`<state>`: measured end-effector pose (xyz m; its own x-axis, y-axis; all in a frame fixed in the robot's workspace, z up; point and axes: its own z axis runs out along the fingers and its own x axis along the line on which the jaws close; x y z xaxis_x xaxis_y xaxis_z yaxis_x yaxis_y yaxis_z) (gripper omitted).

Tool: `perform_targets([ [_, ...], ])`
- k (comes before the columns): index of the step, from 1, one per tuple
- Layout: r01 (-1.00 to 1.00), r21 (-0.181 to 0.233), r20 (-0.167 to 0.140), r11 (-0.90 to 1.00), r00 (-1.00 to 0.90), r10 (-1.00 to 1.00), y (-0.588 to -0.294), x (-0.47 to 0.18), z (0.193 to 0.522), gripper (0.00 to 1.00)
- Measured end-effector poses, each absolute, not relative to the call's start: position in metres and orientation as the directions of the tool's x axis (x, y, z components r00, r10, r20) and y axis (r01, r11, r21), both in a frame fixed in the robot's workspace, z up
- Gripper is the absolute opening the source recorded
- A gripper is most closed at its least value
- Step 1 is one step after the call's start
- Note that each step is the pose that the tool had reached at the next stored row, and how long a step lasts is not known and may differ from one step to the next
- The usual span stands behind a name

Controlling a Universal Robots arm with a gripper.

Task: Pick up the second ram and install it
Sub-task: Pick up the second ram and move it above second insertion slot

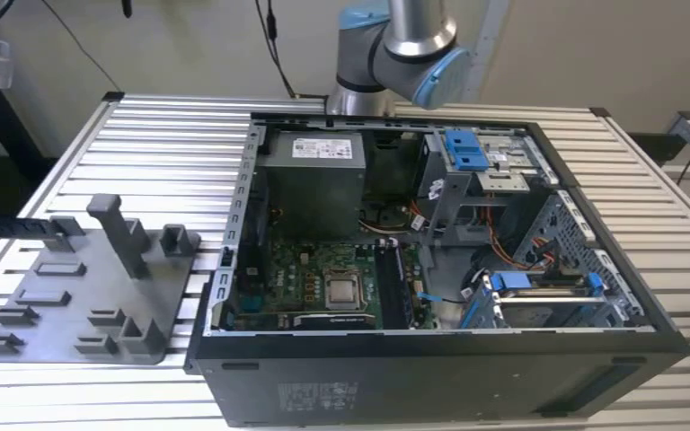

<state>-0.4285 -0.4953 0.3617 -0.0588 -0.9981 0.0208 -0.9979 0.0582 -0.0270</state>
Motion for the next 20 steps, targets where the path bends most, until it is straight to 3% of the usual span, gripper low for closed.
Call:
perform_targets([
  [20, -0.998, -0.027, 0.021, 0.058, -0.059, -0.998, -0.495, -0.428, 0.382, 0.14],
])
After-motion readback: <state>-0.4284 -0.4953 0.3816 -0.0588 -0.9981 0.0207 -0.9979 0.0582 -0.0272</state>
